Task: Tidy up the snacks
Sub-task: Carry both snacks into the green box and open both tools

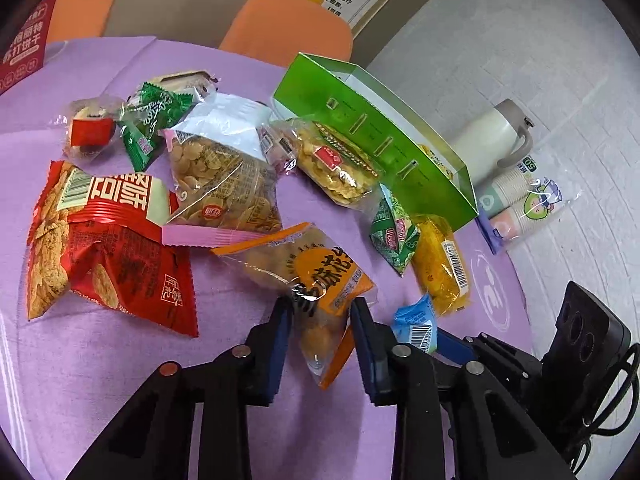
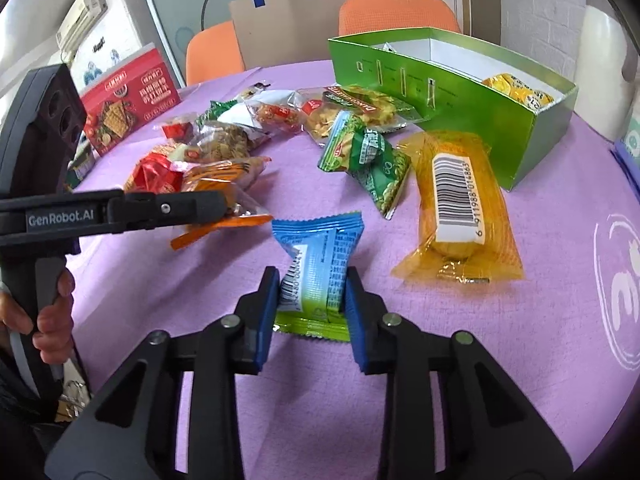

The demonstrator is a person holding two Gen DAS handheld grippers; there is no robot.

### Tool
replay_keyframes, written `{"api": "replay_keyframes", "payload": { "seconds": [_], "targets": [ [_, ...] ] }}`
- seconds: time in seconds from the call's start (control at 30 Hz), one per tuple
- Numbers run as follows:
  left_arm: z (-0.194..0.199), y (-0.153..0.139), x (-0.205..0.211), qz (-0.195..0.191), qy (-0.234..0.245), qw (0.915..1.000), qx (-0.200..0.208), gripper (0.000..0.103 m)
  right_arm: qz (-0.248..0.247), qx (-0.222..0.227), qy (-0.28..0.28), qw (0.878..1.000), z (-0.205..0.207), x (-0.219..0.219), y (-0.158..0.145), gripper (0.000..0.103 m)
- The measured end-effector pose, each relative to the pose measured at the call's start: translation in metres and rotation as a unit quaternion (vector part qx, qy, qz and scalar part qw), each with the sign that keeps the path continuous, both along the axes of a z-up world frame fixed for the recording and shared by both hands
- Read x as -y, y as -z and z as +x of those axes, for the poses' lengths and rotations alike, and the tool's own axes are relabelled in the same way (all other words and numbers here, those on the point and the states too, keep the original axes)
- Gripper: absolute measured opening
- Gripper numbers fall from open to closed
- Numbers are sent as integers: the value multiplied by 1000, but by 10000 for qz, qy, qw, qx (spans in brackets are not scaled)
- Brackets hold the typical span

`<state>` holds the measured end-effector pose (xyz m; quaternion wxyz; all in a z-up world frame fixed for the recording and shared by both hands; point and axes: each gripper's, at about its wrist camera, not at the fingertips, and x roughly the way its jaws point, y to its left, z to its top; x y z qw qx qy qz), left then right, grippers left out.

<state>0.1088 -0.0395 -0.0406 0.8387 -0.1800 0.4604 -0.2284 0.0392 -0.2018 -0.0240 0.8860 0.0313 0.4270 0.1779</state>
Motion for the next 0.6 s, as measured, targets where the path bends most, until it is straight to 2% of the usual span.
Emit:
{"api": "replay_keyframes", "payload": {
  "seconds": [0.1, 0.3, 0.6],
  "targets": [
    [-7, -12, 2, 9, 119, 9998, 145, 24, 309, 144, -36, 9994, -3, 7, -14, 33],
    [-9, -44, 8, -136, 308, 9981, 525, 24, 263, 470, 178, 9984, 3, 21, -40, 33],
    [11, -93, 36, -151, 549, 9923, 1102, 24, 55, 1118, 645, 9916, 24, 47, -81, 33]
  ]
}}
